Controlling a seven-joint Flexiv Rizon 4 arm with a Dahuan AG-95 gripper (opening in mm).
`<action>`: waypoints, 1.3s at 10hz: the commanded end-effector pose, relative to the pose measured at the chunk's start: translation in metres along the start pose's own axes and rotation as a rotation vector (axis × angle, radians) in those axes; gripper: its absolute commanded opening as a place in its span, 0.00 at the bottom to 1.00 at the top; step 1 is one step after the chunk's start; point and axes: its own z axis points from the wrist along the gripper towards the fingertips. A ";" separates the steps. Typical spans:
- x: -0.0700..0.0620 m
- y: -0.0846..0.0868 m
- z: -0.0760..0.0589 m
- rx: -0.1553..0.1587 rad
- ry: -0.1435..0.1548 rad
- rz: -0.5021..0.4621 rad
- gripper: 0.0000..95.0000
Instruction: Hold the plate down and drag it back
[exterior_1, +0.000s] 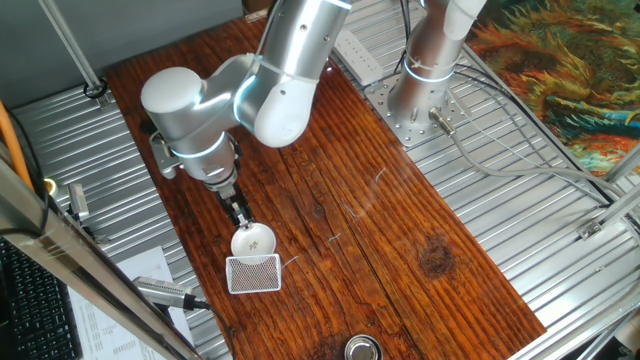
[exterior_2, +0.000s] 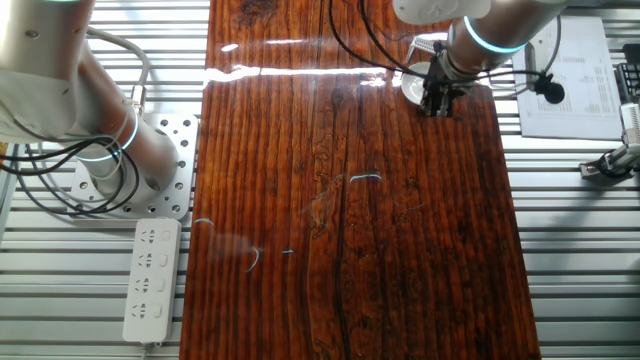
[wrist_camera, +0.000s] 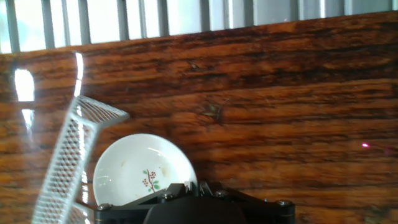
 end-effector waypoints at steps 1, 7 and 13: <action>-0.001 -0.001 -0.001 0.035 0.007 -0.008 0.00; 0.001 -0.006 -0.001 0.032 0.008 -0.015 0.00; 0.000 -0.011 -0.002 0.032 0.011 -0.022 0.00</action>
